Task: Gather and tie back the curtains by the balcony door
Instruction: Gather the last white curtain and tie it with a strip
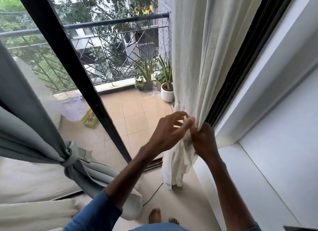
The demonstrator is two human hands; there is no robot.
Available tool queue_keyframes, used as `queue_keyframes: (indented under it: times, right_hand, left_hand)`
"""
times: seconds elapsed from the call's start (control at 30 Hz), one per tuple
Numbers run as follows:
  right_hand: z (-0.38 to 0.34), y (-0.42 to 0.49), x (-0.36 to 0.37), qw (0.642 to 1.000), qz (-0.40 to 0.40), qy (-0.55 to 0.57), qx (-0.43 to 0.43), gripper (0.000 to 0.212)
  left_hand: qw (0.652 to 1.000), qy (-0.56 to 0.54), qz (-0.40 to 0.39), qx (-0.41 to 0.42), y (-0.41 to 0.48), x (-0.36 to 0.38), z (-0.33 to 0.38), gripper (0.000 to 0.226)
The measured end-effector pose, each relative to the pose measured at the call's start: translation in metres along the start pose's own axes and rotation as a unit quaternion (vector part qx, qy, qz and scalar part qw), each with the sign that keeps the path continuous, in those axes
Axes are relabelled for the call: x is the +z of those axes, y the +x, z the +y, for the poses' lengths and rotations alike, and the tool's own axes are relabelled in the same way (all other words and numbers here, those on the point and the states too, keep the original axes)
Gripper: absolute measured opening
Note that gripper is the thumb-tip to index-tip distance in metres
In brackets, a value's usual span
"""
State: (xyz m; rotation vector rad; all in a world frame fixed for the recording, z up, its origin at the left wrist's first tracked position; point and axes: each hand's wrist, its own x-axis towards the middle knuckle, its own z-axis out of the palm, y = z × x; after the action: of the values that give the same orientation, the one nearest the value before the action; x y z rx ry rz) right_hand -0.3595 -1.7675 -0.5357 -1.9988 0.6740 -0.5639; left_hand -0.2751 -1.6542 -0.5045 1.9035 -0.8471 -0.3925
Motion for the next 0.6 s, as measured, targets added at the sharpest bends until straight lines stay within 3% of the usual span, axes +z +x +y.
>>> queue_keyframes:
  times: [0.1, 0.2, 0.23, 0.3, 0.4, 0.47, 0.5, 0.6]
  right_hand:
    - [0.004, -0.001, 0.009, 1.000, -0.002, -0.010, -0.014, 0.033]
    - [0.002, -0.006, 0.016, 0.998, 0.030, 0.044, 0.045, 0.051]
    - [0.004, -0.009, 0.019, 0.998, 0.029, 0.033, 0.035, 0.042]
    - [0.005, -0.012, 0.023, 0.999, 0.021, -0.029, 0.011, 0.009]
    - [0.005, -0.006, 0.027, 0.993, 0.029, -0.111, -0.039, 0.031]
    - [0.005, -0.005, 0.020, 0.989, 0.033, -0.127, -0.068, 0.021]
    - [0.005, -0.006, 0.015, 0.989, 0.036, -0.111, -0.088, 0.011]
    - [0.006, -0.009, 0.001, 0.993, 0.021, -0.059, -0.101, 0.017]
  left_hand:
    - [0.998, 0.019, -0.055, 0.039, 0.004, 0.008, 0.014, 0.051]
    - [0.998, 0.066, -0.018, 0.003, 0.013, 0.021, 0.024, 0.067]
    - [0.995, 0.095, 0.010, -0.014, 0.016, 0.023, 0.029, 0.069]
    - [0.984, 0.165, 0.053, -0.037, 0.024, 0.025, 0.038, 0.059]
    - [0.977, 0.199, 0.062, -0.046, 0.034, 0.020, 0.049, 0.033]
    - [0.980, 0.187, 0.050, -0.042, 0.039, 0.015, 0.048, 0.015]
    - [0.982, 0.180, 0.042, -0.037, 0.041, 0.013, 0.046, 0.012]
    - [0.987, 0.156, 0.030, -0.030, 0.046, 0.010, 0.040, 0.018]
